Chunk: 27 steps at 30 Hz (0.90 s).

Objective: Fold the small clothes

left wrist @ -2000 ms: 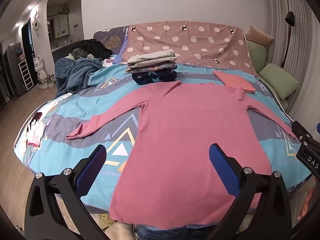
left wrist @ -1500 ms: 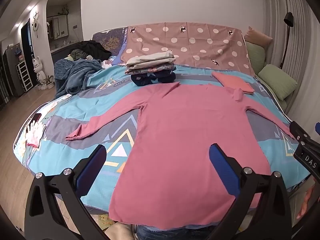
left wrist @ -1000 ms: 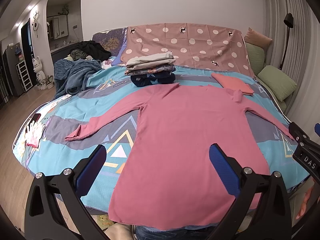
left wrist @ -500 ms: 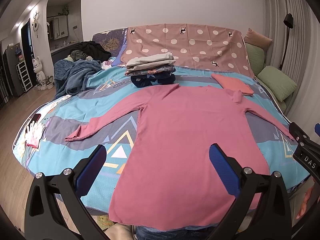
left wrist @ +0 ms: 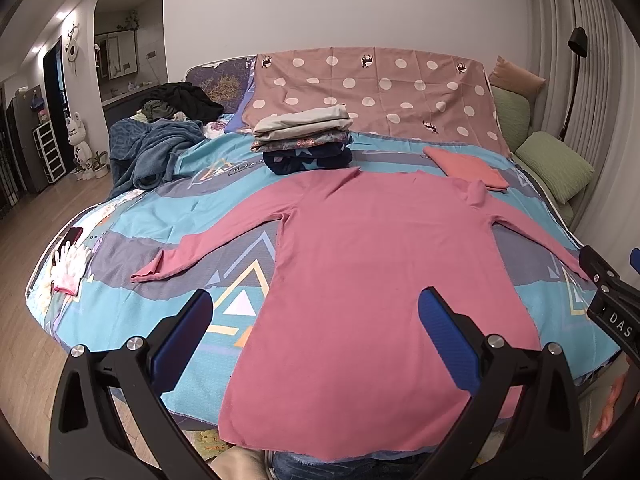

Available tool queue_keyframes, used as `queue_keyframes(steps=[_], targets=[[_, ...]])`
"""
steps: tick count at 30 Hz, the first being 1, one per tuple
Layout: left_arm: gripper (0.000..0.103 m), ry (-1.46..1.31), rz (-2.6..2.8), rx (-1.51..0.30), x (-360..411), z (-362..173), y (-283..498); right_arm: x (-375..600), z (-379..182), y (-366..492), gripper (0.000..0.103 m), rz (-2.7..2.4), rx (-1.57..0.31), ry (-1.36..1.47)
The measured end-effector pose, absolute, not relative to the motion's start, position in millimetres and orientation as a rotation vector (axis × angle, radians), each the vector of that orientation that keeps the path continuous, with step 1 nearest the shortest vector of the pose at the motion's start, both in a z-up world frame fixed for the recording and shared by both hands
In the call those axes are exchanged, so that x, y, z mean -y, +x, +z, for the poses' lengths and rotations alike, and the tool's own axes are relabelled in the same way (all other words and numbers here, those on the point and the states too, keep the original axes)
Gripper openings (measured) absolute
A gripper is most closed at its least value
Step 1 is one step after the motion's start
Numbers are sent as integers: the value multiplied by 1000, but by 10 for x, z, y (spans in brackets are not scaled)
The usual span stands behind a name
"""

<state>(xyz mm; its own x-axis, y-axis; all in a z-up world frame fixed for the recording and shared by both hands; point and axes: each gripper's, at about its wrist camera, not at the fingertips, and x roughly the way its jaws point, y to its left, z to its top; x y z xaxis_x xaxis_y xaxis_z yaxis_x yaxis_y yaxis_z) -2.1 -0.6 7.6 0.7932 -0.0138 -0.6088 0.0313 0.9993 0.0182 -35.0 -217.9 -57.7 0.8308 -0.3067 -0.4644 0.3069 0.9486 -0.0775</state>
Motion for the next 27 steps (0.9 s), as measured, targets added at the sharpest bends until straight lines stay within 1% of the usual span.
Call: queue_keyframes(steps=[27], targets=[[102,22,-22,-651,-23,49,-48,2183,-614,-364,101,-325,-498,-1]])
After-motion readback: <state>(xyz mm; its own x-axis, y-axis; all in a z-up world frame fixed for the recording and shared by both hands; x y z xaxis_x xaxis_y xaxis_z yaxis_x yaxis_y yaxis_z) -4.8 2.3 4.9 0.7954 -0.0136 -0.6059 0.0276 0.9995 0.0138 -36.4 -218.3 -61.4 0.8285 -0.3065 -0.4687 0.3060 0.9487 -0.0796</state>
